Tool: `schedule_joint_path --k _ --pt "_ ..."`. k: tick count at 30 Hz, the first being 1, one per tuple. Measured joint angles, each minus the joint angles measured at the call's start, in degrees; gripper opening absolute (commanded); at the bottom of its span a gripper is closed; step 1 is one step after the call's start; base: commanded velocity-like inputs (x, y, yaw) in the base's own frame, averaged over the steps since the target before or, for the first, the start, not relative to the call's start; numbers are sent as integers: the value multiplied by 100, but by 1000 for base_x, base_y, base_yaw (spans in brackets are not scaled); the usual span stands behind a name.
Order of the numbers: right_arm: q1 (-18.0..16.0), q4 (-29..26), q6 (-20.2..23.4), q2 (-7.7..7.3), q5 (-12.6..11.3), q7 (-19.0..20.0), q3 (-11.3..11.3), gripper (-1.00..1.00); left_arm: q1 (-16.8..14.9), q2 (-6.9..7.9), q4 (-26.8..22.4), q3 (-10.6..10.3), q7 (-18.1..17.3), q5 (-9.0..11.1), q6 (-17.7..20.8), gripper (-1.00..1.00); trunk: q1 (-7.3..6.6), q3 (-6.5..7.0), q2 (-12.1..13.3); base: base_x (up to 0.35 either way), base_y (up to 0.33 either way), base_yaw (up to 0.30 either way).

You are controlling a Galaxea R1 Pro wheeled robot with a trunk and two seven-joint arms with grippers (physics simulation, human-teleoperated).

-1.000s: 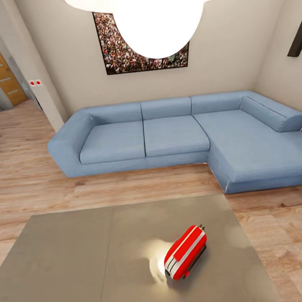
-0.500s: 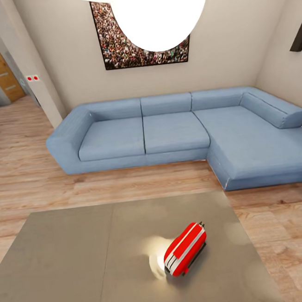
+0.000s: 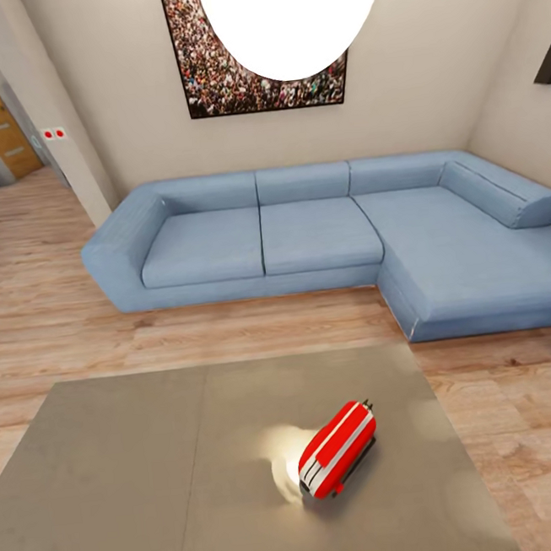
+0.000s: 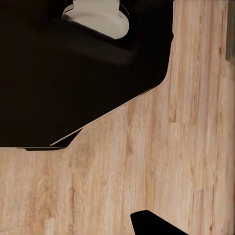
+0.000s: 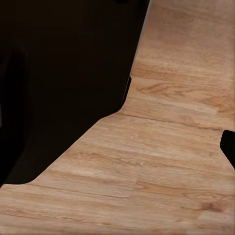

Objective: Turn on the radio receiver that's on the table in the living room.

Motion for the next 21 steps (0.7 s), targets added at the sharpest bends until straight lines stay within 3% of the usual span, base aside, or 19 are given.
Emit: schedule_joint_path --k 21 --pt "0 -1 15 -2 0 3 -5 100 0 5 0 7 0 0 0 100 0 -194 0 0 0 0"
